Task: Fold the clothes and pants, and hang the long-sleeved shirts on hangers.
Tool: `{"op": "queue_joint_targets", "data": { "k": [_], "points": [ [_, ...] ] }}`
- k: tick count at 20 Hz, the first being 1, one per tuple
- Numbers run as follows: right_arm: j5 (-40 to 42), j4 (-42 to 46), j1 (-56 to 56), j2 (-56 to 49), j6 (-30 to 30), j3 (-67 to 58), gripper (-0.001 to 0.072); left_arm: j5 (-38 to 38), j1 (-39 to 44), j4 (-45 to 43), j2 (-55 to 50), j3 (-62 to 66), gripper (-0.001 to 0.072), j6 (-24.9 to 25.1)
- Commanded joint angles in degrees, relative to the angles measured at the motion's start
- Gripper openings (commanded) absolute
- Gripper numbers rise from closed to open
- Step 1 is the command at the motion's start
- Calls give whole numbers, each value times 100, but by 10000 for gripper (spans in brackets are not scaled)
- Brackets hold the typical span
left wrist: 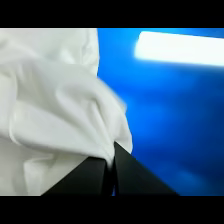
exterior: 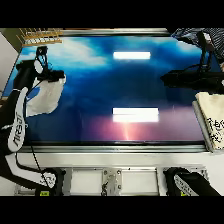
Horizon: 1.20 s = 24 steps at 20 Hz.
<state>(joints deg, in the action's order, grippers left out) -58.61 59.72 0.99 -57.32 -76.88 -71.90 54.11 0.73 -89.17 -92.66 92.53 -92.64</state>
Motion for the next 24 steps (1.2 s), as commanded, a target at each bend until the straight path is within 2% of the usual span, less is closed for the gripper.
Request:
{"op": "queue_joint_targets", "data": {
  "k": [1,5,9,14,17,18,19,20,21,24],
  "points": [
    [407,-2,4,-2,20,2,20,485,807,535,1132,551,5,330],
    [857,-2,4,0,22,2,20,754,2203,780,2070,1156,5,538],
    [721,-20,2,17,28,0,21,929,3082,754,2472,1161,5,667],
    [664,730,-9,39,63,-4,19,2050,2677,494,1657,1137,5,387],
    [387,1316,-9,9,61,0,26,2035,2247,485,1056,372,6,205],
    [304,1392,-11,-63,61,2,87,2024,2083,483,857,7,5,173],
    [153,1425,-9,-170,61,4,407,2020,1934,487,693,-332,5,175],
    [7,1397,0,-310,61,26,692,2033,1775,505,535,-662,6,166],
    [-109,1316,20,-487,59,74,714,2041,1617,546,435,-911,5,151],
    [-184,713,142,-1231,61,439,714,1952,1215,691,354,-1381,5,136]
  ]
}}
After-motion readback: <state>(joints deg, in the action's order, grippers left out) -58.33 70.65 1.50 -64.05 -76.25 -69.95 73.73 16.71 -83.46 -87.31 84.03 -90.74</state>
